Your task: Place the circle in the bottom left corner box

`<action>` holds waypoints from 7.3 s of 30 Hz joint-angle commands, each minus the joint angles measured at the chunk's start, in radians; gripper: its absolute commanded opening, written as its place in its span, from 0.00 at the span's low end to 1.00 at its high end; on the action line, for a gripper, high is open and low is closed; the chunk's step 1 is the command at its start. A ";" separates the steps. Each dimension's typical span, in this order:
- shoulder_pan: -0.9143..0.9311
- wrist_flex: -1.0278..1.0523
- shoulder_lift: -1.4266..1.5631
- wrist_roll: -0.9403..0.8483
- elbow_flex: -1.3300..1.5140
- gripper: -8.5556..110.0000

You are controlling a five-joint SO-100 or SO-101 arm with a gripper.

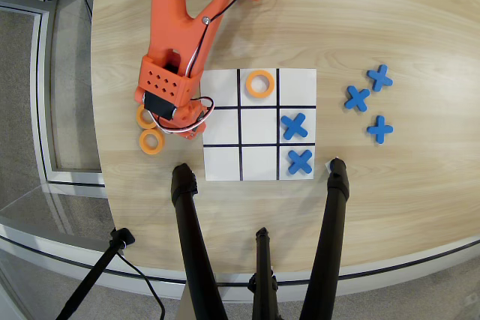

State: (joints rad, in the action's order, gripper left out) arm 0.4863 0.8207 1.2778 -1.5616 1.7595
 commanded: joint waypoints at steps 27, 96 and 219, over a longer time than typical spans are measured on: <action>0.041 0.008 0.064 -0.041 0.117 0.07; -0.928 -0.114 0.584 0.434 0.695 0.07; 1.046 0.529 2.115 -0.055 1.443 0.07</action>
State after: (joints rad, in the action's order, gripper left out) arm 1.5294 1.3422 3.3763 -1.6199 3.1462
